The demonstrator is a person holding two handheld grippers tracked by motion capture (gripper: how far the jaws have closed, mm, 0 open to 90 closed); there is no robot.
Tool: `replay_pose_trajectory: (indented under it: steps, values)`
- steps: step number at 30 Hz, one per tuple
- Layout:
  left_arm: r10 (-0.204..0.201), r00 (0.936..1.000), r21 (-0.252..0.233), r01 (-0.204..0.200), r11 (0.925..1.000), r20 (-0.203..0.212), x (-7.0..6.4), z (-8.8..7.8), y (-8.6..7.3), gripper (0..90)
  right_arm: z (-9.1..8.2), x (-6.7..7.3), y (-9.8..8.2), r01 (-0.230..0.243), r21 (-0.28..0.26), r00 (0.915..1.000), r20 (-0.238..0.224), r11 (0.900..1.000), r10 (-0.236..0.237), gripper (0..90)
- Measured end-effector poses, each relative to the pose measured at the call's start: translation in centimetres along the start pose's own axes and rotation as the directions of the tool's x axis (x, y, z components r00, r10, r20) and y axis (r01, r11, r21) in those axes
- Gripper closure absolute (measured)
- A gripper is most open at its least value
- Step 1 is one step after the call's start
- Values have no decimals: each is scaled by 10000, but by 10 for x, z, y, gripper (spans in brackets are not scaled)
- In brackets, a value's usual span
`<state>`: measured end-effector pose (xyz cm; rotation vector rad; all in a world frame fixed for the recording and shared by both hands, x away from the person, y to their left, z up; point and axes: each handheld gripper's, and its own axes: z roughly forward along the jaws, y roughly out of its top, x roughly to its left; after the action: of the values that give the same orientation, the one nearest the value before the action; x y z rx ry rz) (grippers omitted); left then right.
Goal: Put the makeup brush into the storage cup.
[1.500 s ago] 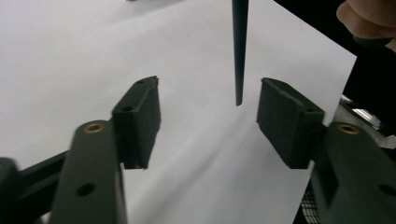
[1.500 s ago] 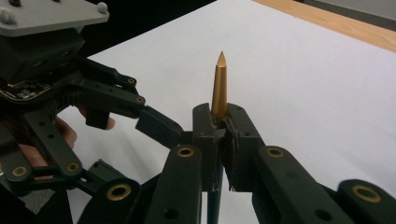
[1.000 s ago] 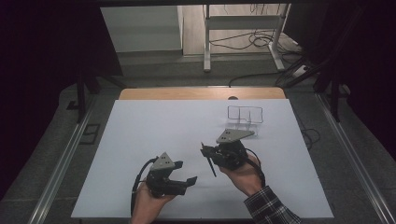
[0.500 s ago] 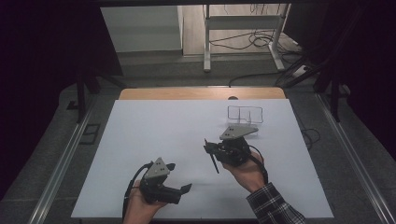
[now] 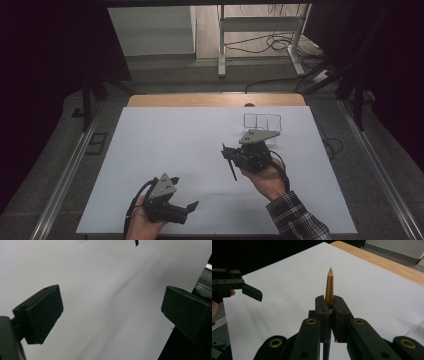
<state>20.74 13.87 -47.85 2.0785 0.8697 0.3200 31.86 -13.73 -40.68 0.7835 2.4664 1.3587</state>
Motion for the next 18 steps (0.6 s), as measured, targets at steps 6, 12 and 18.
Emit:
replay_pose_trajectory:
  steps: [6,12,18]
  values:
    - [17,9999,10,-17,10000,-136,1,-4,-5,31,-1,-6,3,-98,-51,9999,76,9999,99,832]
    - [-30,9998,26,30,10000,-173,2,-7,-10,30,-1,-13,5,-95,-70,9998,189,9999,96,832]
    - [13,9997,59,-11,10000,-245,1,-10,-14,30,-2,-22,7,-97,-106,9992,381,9999,101,832]
